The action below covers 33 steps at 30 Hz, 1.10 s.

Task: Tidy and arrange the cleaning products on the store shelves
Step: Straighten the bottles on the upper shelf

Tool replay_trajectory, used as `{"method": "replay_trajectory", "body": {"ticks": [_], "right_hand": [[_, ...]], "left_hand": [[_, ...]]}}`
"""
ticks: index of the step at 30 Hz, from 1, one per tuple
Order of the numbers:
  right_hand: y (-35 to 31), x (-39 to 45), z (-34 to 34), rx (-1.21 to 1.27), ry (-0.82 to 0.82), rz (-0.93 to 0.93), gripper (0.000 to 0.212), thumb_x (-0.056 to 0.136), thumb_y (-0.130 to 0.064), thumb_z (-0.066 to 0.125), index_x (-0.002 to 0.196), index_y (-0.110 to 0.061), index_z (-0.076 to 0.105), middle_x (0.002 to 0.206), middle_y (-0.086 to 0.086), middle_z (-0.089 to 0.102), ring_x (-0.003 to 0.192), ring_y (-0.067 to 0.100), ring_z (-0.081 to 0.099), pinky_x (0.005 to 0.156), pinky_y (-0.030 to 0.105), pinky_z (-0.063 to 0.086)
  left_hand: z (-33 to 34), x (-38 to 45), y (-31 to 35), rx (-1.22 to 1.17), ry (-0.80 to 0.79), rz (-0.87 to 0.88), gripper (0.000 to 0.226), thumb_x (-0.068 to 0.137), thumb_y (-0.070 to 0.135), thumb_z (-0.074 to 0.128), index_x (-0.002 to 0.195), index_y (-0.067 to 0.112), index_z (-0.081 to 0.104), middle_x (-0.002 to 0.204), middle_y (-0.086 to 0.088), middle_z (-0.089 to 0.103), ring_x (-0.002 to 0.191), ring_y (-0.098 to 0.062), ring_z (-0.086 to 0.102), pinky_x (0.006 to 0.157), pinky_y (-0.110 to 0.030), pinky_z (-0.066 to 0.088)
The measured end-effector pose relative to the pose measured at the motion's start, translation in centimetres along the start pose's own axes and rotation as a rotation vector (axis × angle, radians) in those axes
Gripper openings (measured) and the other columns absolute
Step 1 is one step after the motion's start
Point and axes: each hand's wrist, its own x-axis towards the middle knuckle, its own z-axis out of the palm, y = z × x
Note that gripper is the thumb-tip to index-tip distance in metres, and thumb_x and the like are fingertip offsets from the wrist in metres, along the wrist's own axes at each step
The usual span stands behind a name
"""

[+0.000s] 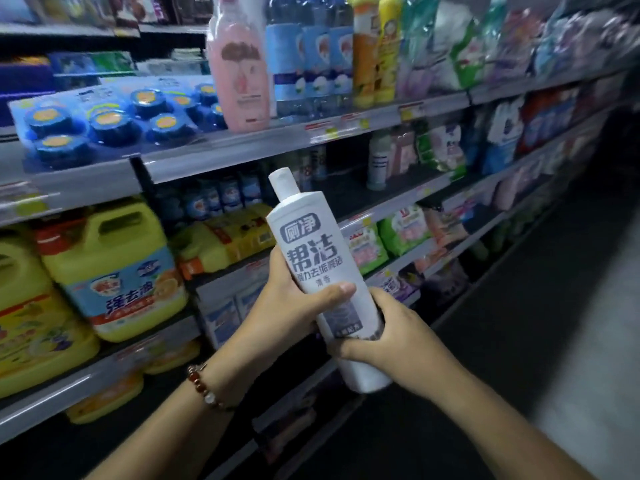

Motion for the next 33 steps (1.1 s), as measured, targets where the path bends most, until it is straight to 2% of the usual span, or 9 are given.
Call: {"method": "replay_trajectory", "body": {"ticks": [3,7,10,14,17,19,23,29,33], "right_hand": [[3.0,2.1,-5.5,0.044,0.022,-0.105,0.067,0.067,-0.051,0.083,0.125,-0.054,0.049,0.117,-0.018,0.068,0.102,0.001,0.067,0.088,0.037,0.058],[4.8,5.0,-10.3,0.073,-0.001,-0.213,0.067,0.078,-0.051,0.079,0.130,-0.064,0.039,0.119,-0.025,0.063,0.101,-0.004,0.065,0.085,0.031,0.059],[4.1,7.6,-12.9,0.090,-0.097,-0.253,0.072,0.077,-0.050,0.079,0.132,-0.065,0.035,0.119,-0.022,0.061,0.100,0.001,0.067,0.083,0.035,0.060],[2.1,12.2,-14.5,0.033,-0.176,-0.361,0.089,0.070,-0.069,0.077,0.142,-0.064,0.025,0.130,-0.026,0.054,0.112,0.002,0.061,0.093,0.037,0.056],[0.5,15.4,-14.2,0.047,-0.205,-0.456,0.090,0.072,-0.068,0.077,0.145,-0.060,0.026,0.134,-0.022,0.054,0.116,0.003,0.060,0.096,0.037,0.055],[-0.5,17.3,-14.0,0.072,-0.246,-0.505,0.086,0.072,-0.067,0.079,0.143,-0.060,0.029,0.133,-0.020,0.056,0.117,0.004,0.060,0.097,0.038,0.055],[-1.6,20.8,-15.0,0.097,-0.242,-0.522,0.078,0.073,-0.060,0.082,0.135,-0.063,0.035,0.128,-0.019,0.060,0.115,0.005,0.062,0.096,0.039,0.056],[-1.7,24.5,-19.4,0.157,-0.264,-0.473,0.075,0.077,-0.040,0.086,0.135,-0.056,0.041,0.120,-0.023,0.066,0.110,0.001,0.066,0.091,0.034,0.059],[-4.3,26.5,-23.4,0.098,-0.308,-0.500,0.059,0.080,-0.062,0.066,0.134,-0.052,0.046,0.123,-0.020,0.066,0.107,-0.001,0.066,0.091,0.029,0.057]], "left_hand": [[5.5,3.6,0.3,-0.028,0.096,0.042,0.068,0.078,0.013,0.085,0.124,0.035,0.040,0.119,0.001,0.066,0.099,-0.009,0.073,0.070,-0.029,0.062],[8.7,8.0,1.5,-0.025,0.224,0.084,0.073,0.077,0.013,0.087,0.132,0.023,0.041,0.118,-0.004,0.068,0.098,-0.015,0.074,0.071,-0.030,0.062],[8.6,10.0,4.0,-0.028,0.335,0.067,0.065,0.079,0.021,0.086,0.128,0.030,0.043,0.112,0.003,0.071,0.093,-0.013,0.075,0.066,-0.032,0.062],[6.8,12.2,7.0,0.023,0.457,0.130,0.069,0.072,0.033,0.085,0.128,0.022,0.048,0.113,-0.008,0.072,0.095,-0.023,0.076,0.068,-0.045,0.063],[5.2,13.5,8.4,0.076,0.523,0.176,0.068,0.069,0.035,0.084,0.124,0.022,0.049,0.107,-0.004,0.074,0.091,-0.022,0.077,0.066,-0.042,0.063],[4.3,14.5,8.9,0.081,0.538,0.196,0.063,0.075,0.025,0.085,0.125,0.023,0.046,0.104,-0.002,0.075,0.087,-0.019,0.077,0.062,-0.037,0.063],[3.4,18.0,9.6,0.102,0.518,0.227,0.062,0.078,0.019,0.085,0.123,0.025,0.044,0.104,0.001,0.074,0.088,-0.017,0.077,0.067,-0.041,0.065],[4.8,24.2,11.3,0.184,0.382,0.308,0.062,0.075,0.015,0.086,0.115,0.032,0.043,0.097,0.017,0.073,0.087,-0.006,0.075,0.064,-0.023,0.061],[4.7,26.3,12.9,0.189,0.418,0.363,0.061,0.072,0.020,0.085,0.117,0.029,0.045,0.098,0.012,0.075,0.088,-0.011,0.076,0.065,-0.027,0.062]]}}
